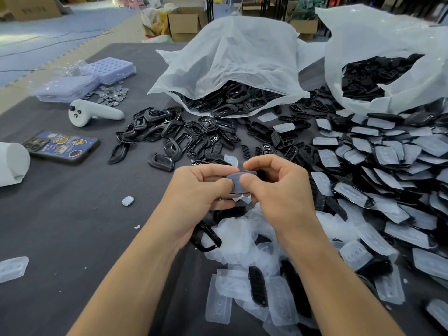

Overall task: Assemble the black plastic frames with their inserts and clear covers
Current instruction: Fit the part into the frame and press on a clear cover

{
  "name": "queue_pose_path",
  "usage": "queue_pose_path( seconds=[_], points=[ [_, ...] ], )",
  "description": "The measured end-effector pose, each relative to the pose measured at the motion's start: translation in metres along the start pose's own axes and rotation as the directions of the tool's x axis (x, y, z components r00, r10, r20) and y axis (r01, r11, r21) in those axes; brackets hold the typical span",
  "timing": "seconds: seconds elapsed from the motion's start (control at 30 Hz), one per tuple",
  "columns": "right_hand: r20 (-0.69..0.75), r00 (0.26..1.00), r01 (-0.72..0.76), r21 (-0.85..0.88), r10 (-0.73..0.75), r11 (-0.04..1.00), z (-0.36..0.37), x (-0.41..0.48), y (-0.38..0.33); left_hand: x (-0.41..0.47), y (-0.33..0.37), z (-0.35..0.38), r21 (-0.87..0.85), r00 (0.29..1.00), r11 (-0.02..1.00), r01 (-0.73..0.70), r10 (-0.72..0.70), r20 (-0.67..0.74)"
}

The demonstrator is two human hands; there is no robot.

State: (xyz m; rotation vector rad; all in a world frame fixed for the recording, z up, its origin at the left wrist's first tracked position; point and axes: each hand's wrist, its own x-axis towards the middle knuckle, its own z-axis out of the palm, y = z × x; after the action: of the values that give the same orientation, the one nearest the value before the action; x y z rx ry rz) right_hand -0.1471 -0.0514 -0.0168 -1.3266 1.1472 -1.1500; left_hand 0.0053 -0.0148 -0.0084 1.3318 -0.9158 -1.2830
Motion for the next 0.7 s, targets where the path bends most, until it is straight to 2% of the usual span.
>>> queue_pose_path(
  seconds=[0.23, 0.43, 0.53, 0.7],
  points=[
    [0.022, 0.999, 0.029, -0.002, -0.029, 1.0, -0.0007, -0.0003, -0.0031, -0.0004, 0.002, 0.001, -0.026, 0.999, 0.999, -0.031, 0.031, -0.017],
    [0.01, 1.0, 0.021, 0.019, -0.021, 1.0, -0.0057, 0.0024, -0.0042, -0.0016, 0.0057, -0.007, -0.05, 0.984, 0.996, 0.071, -0.062, 0.166],
    [0.004, 1.0, 0.028, -0.002, -0.028, 1.0, -0.006, 0.0023, -0.0029, -0.0019, 0.0062, -0.0063, 0.035, 0.984, 0.995, 0.09, -0.094, 0.153],
    [0.018, 0.999, 0.043, -0.006, -0.043, 0.999, -0.0031, 0.0018, 0.0003, -0.0033, 0.0061, -0.0029, 0.088, 0.991, 0.989, 0.122, -0.127, 0.044]
  ],
)
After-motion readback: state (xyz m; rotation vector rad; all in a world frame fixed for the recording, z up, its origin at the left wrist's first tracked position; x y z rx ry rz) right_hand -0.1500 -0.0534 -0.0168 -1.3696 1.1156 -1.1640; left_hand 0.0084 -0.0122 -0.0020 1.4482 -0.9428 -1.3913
